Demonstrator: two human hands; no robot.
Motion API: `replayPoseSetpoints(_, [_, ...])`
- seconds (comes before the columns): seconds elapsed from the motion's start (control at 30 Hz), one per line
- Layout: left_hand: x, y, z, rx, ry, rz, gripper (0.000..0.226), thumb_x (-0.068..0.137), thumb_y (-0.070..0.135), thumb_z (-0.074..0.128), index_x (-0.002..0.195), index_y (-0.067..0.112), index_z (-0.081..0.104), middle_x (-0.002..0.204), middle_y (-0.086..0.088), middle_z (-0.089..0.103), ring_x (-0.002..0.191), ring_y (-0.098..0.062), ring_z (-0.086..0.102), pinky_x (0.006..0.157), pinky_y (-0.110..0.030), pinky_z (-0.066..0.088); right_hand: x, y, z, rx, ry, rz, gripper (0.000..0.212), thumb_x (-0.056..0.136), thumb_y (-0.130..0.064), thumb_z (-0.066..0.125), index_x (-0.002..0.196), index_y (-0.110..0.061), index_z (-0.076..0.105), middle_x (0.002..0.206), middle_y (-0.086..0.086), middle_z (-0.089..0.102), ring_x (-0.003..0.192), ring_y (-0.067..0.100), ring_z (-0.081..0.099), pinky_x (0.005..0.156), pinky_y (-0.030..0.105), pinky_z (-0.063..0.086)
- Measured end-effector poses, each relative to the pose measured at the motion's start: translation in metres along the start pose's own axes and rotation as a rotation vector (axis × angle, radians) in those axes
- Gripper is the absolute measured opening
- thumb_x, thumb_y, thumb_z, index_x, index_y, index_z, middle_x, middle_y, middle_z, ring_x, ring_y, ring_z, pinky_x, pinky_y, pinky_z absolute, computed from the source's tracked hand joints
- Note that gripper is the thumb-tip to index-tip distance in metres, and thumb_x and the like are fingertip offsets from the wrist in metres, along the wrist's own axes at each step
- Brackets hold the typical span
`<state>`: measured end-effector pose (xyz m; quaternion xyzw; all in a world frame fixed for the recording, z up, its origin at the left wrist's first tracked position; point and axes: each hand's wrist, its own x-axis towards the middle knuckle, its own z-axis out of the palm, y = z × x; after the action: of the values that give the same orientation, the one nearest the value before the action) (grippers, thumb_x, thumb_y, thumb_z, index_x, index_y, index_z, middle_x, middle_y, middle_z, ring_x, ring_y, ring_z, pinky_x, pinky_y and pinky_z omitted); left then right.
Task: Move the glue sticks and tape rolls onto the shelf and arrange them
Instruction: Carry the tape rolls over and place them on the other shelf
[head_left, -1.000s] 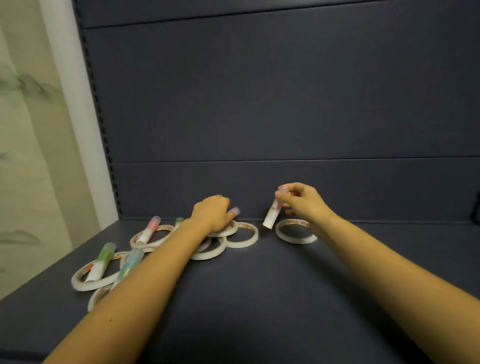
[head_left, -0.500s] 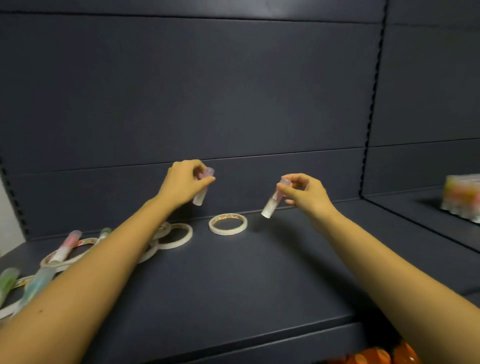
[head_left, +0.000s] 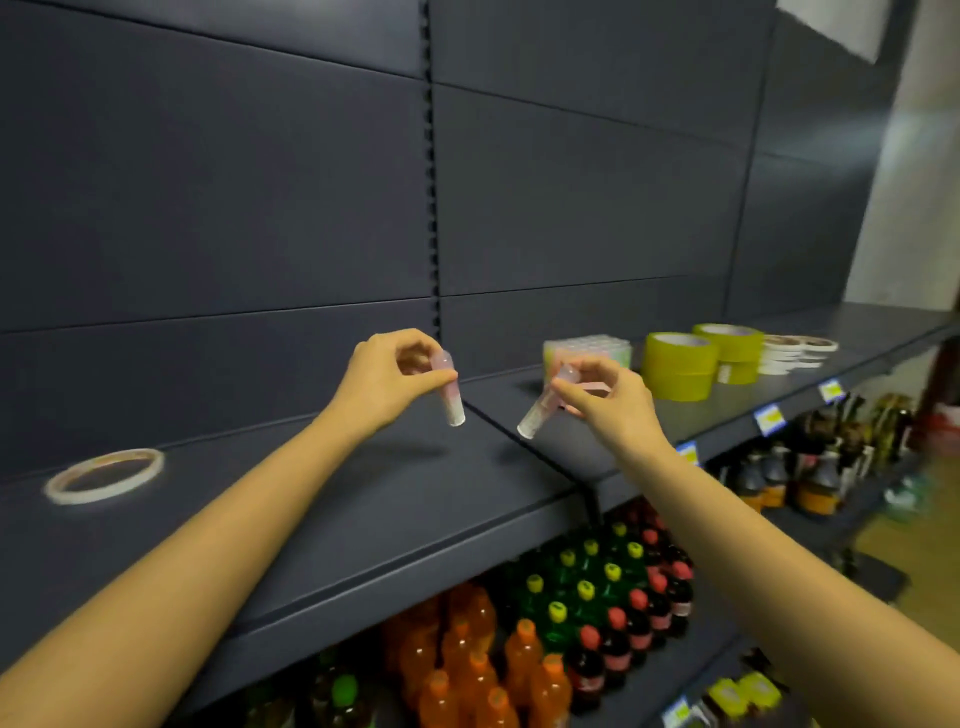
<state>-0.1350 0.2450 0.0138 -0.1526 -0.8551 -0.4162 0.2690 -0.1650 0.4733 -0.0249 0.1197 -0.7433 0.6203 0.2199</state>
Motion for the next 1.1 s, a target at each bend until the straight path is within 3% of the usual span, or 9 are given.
replayPoseSetpoints(0.1, [0.006, 0.024, 0.057, -0.012, -0.013, 0.035, 0.007, 0.078, 0.009, 0.07, 0.083, 0.006, 0.066, 0.079, 0.008, 0.068, 0.068, -0.021, 0.059, 0.06, -0.012, 0.045, 0.003, 0.021, -0.059, -0.051, 0.051, -0.021, 0.015, 0.081, -0.007, 0.07, 0.093, -0.014, 0.064, 0.085, 0.002, 0.064, 0.075, 0.016, 0.06, 0.078, 0.033, 0.052])
replayPoseSetpoints(0.2, [0.016, 0.041, 0.104, -0.009, -0.01, 0.052, 0.01, 0.078, 0.01, 0.071, 0.086, 0.006, 0.066, 0.083, 0.001, 0.067, 0.064, -0.017, 0.05, 0.059, -0.014, 0.042, 0.011, 0.037, -0.108, -0.089, 0.07, -0.039, 0.016, 0.081, -0.008, 0.071, 0.094, -0.015, 0.066, 0.086, 0.0, 0.064, 0.079, 0.013, 0.058, 0.068, 0.015, 0.047])
replayPoseSetpoints(0.3, [0.027, 0.05, 0.139, 0.022, -0.012, 0.054, 0.013, 0.078, 0.012, 0.072, 0.089, 0.009, 0.066, 0.087, -0.003, 0.068, 0.066, -0.016, 0.052, 0.062, -0.019, 0.042, 0.019, 0.053, -0.141, -0.099, 0.075, -0.008, 0.016, 0.082, -0.009, 0.07, 0.096, -0.016, 0.066, 0.094, 0.004, 0.066, 0.085, 0.016, 0.059, 0.073, 0.025, 0.046])
replayPoseSetpoints(0.43, [0.043, 0.052, 0.171, 0.06, 0.011, 0.045, 0.017, 0.077, 0.015, 0.073, 0.092, 0.013, 0.066, 0.083, 0.001, 0.066, 0.066, -0.013, 0.053, 0.068, -0.026, 0.046, 0.029, 0.073, -0.165, -0.126, 0.082, -0.034, 0.019, 0.082, -0.01, 0.07, 0.098, -0.019, 0.065, 0.093, 0.001, 0.065, 0.085, 0.013, 0.059, 0.069, 0.016, 0.044])
replayPoseSetpoints(0.6, [0.061, 0.042, 0.193, 0.132, 0.076, 0.057, 0.018, 0.077, 0.017, 0.073, 0.091, 0.019, 0.063, 0.087, 0.001, 0.067, 0.063, -0.012, 0.054, 0.073, -0.038, 0.053, 0.061, 0.085, -0.179, -0.161, 0.051, -0.094, 0.02, 0.082, -0.008, 0.07, 0.098, -0.019, 0.064, 0.093, -0.004, 0.066, 0.076, 0.004, 0.059, 0.073, 0.021, 0.048])
replayPoseSetpoints(0.77, [0.081, 0.024, 0.205, 0.243, 0.142, 0.036, 0.02, 0.076, 0.024, 0.075, 0.091, 0.022, 0.063, 0.083, 0.007, 0.068, 0.062, -0.013, 0.057, 0.07, -0.034, 0.053, 0.109, 0.104, -0.174, -0.108, 0.015, -0.142, 0.021, 0.08, -0.004, 0.07, 0.095, -0.017, 0.063, 0.087, -0.004, 0.064, 0.074, 0.01, 0.059, 0.058, 0.003, 0.044])
replayPoseSetpoints(1.1, [0.101, 0.013, 0.214, 0.357, 0.138, -0.037, 0.024, 0.075, 0.028, 0.076, 0.092, 0.021, 0.061, 0.079, 0.016, 0.064, 0.059, -0.007, 0.055, 0.069, -0.035, 0.053, 0.177, 0.138, -0.15, -0.114, -0.102, -0.201, 0.022, 0.081, -0.007, 0.07, 0.097, -0.02, 0.063, 0.087, -0.006, 0.065, 0.074, 0.011, 0.06, 0.064, 0.006, 0.046])
